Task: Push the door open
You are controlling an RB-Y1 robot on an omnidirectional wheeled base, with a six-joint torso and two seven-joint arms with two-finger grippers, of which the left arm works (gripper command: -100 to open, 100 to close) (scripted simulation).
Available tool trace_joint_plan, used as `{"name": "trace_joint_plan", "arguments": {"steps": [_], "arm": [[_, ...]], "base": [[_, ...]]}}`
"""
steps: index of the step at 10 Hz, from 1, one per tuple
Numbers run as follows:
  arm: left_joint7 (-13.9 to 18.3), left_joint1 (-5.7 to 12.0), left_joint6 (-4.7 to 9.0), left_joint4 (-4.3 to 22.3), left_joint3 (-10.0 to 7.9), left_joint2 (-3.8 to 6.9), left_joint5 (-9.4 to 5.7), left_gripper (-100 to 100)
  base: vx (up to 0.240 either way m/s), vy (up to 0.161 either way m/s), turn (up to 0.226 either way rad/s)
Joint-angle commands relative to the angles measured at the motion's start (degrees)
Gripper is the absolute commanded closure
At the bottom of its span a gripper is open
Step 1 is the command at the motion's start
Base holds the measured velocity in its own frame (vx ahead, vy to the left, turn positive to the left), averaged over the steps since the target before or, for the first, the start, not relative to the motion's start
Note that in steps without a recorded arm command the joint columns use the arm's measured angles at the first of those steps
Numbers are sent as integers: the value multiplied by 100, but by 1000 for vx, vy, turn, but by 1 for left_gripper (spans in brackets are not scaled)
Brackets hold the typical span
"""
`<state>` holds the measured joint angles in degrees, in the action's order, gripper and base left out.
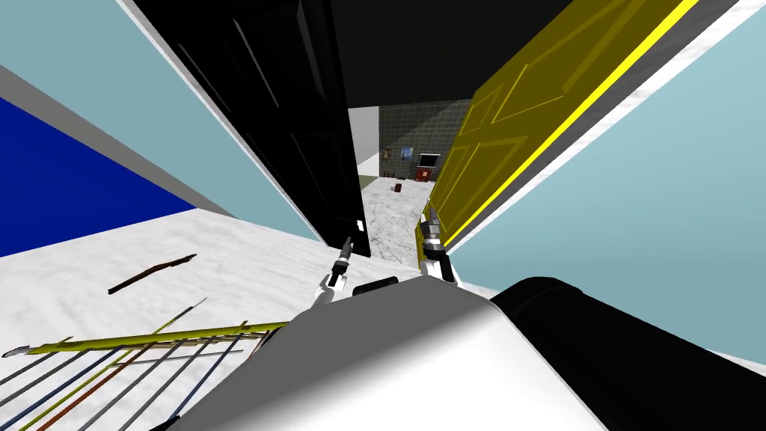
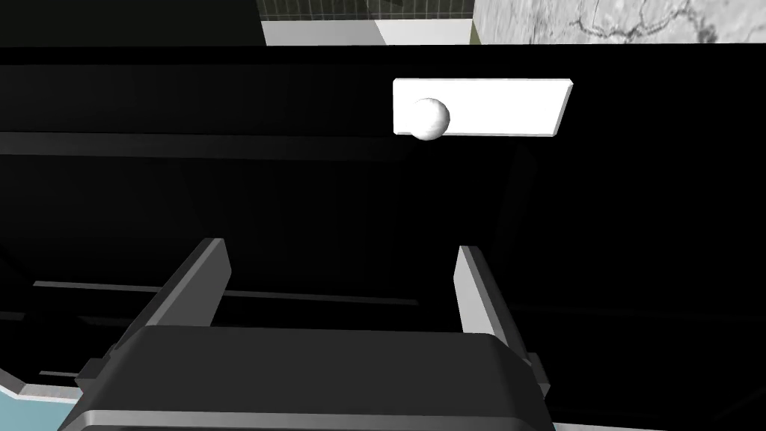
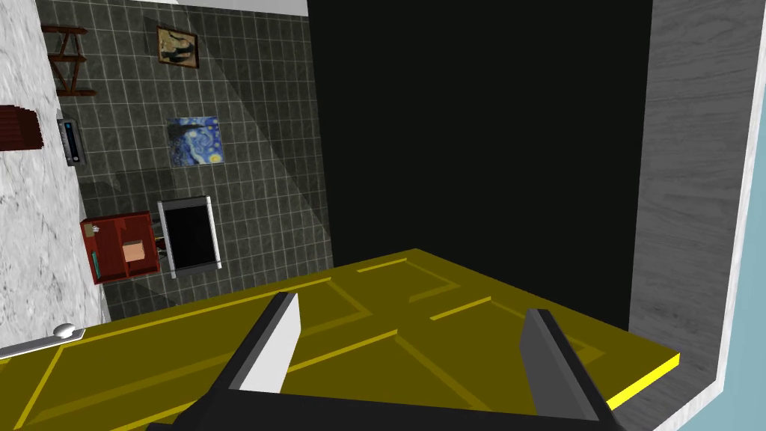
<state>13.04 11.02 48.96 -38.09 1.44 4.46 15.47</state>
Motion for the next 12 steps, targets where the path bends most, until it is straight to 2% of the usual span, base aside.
{"name": "trace_joint_plan", "arguments": {"steps": [1,5,8,10,11,12], "arm": [[25,66,28,163,11,-18,22,-100],[60,297,136,690,28,-96,73,-100],[76,400,183,924,36,-138,95,-100],[99,553,254,1271,47,-213,129,-100],[104,586,270,1346,49,-232,136,-100],[100,570,258,1300,45,-220,128,-100]], "base": [[82,97,-87],[81,99,-109],[53,78,-62],[92,109,-134],[84,127,-82],[28,60,-20]]}}
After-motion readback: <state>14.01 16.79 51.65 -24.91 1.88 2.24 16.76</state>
